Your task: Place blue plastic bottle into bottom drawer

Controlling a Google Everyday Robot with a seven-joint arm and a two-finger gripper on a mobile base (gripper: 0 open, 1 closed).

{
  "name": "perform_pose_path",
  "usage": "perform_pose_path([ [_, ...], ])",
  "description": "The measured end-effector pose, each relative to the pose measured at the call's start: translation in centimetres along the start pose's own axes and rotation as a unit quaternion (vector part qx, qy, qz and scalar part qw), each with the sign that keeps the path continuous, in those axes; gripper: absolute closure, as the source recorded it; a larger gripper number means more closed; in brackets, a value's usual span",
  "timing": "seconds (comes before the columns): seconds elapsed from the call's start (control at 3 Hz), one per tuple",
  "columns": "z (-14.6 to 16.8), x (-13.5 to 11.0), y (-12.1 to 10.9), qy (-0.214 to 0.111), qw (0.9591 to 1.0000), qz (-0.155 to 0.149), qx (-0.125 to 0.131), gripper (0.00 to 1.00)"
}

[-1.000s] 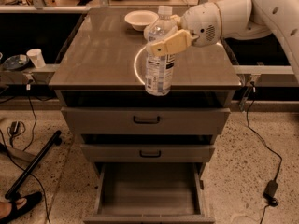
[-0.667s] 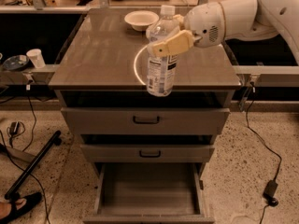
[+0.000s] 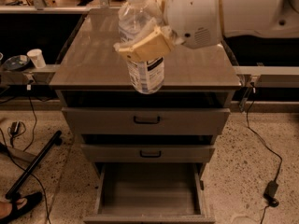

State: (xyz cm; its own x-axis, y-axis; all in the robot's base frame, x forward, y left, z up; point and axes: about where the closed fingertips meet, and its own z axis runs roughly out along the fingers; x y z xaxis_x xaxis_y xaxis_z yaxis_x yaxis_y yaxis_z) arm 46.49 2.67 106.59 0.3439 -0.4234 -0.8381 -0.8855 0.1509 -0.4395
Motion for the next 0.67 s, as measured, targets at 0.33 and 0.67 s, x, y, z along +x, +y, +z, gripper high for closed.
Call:
perform_pose_path([
  [0.33, -0.39, 0.97, -0.14, 0.011, 0.9998, 0.011, 0.01, 1.0],
  [0.67, -0.39, 0.97, -0.14, 0.011, 0.9998, 0.011, 0.01, 1.0],
])
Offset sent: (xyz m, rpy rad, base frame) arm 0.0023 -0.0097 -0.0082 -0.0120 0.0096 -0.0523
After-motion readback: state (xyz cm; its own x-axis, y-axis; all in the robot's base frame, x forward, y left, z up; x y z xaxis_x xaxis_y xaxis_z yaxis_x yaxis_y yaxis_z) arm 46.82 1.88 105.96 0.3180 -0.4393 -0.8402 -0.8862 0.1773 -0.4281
